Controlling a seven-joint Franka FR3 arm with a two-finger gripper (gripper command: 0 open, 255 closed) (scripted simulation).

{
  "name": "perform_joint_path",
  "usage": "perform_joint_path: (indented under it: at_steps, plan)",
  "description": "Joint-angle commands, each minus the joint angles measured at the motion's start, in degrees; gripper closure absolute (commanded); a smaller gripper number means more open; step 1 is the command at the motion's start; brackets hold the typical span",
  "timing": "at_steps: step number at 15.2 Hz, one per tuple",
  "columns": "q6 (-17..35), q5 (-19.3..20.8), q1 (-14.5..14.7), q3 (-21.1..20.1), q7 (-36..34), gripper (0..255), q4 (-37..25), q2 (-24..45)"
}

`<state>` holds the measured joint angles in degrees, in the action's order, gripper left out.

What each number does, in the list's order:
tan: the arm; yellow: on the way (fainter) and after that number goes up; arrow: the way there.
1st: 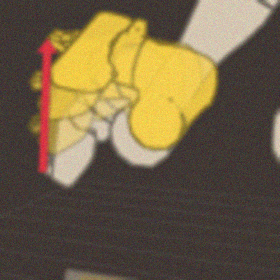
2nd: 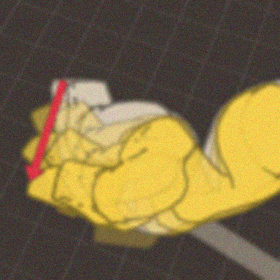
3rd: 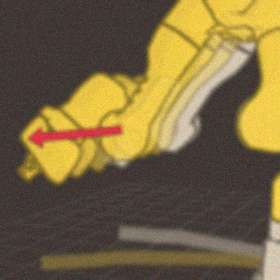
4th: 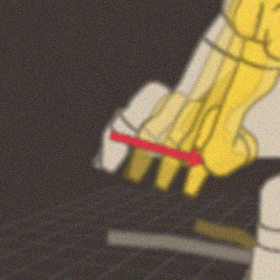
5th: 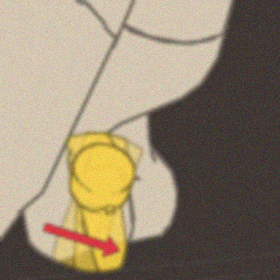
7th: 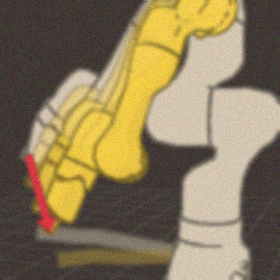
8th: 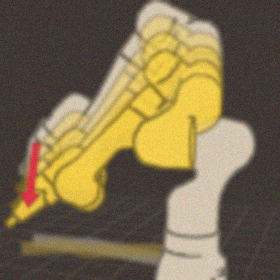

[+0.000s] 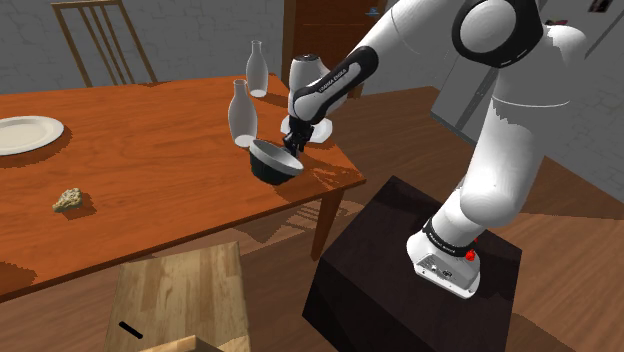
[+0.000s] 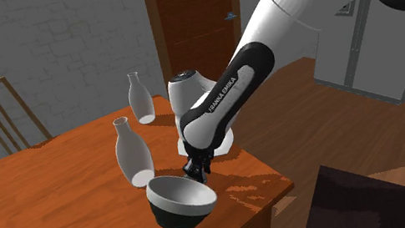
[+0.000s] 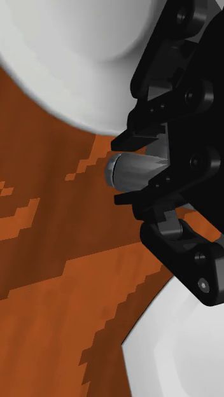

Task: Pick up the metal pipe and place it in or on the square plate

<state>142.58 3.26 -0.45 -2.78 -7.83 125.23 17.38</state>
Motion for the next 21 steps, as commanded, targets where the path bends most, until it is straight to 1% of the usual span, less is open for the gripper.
perform_joint_path:
  at_steps: [1, 3, 4, 21]
  plan:
    - [0.08, -0.01, -0.01, 0.0, 0.03, 255, 0.06, 0.18]
    - [0.03, -0.01, -0.01, 0.0, 0.04, 255, 0.05, 0.15]
    - [-0.82, 0.01, 0.43, -0.22, -0.63, 255, 0.11, -0.73]
    - [-12.59, -1.15, 0.21, -0.59, 0.34, 255, -2.82, -9.6]
